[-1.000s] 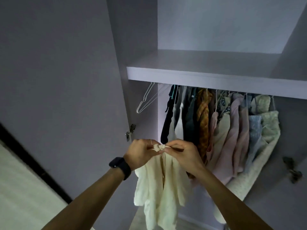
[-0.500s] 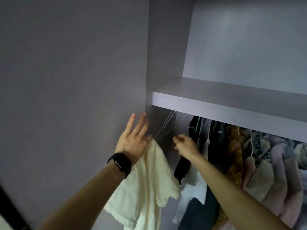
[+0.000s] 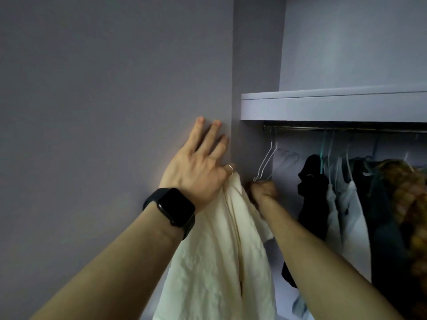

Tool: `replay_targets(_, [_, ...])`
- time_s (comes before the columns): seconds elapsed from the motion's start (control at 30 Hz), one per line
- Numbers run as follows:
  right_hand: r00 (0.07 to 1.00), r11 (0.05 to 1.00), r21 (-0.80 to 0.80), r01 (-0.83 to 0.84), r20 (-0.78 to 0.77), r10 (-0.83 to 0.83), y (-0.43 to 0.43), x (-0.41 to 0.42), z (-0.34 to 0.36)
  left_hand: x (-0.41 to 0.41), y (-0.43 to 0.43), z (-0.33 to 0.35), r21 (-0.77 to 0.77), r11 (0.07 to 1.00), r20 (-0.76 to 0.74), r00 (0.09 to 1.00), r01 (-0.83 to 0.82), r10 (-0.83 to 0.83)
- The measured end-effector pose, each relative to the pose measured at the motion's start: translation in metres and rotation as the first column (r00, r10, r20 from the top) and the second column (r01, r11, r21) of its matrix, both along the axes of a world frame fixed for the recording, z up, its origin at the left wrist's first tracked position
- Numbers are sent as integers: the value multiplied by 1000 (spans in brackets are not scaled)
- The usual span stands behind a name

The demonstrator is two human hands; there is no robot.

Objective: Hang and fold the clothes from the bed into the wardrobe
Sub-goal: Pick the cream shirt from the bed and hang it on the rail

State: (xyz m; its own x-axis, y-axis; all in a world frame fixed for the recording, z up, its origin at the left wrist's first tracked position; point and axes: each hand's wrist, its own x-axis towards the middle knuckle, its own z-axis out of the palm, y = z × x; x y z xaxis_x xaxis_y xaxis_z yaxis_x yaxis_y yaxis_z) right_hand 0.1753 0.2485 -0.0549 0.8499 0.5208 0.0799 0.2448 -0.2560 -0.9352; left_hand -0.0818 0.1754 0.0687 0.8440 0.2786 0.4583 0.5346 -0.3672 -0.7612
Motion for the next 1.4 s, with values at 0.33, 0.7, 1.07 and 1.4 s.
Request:
replay_targets(0.33, [954,982,-41,184,249,-169,-35,-6,23,0,-2,1,-24,1000,-6,1000,8,-9])
replay_targets(0.7, [892,948,-176,264,419,-170,-139,-38,88,-1,-5,8,-308,945,-93,992,-110,85])
replay_targets(1.07, [991,987,88,131,-12,-130,-411,-136,78,-7,-103,-18,-737,-315,542,802,598,253])
replay_targets(1.4, [980,999,-31,44,-194,-49,-541,-209,4,19,-195,-98,-493,-678,254,835,545,487])
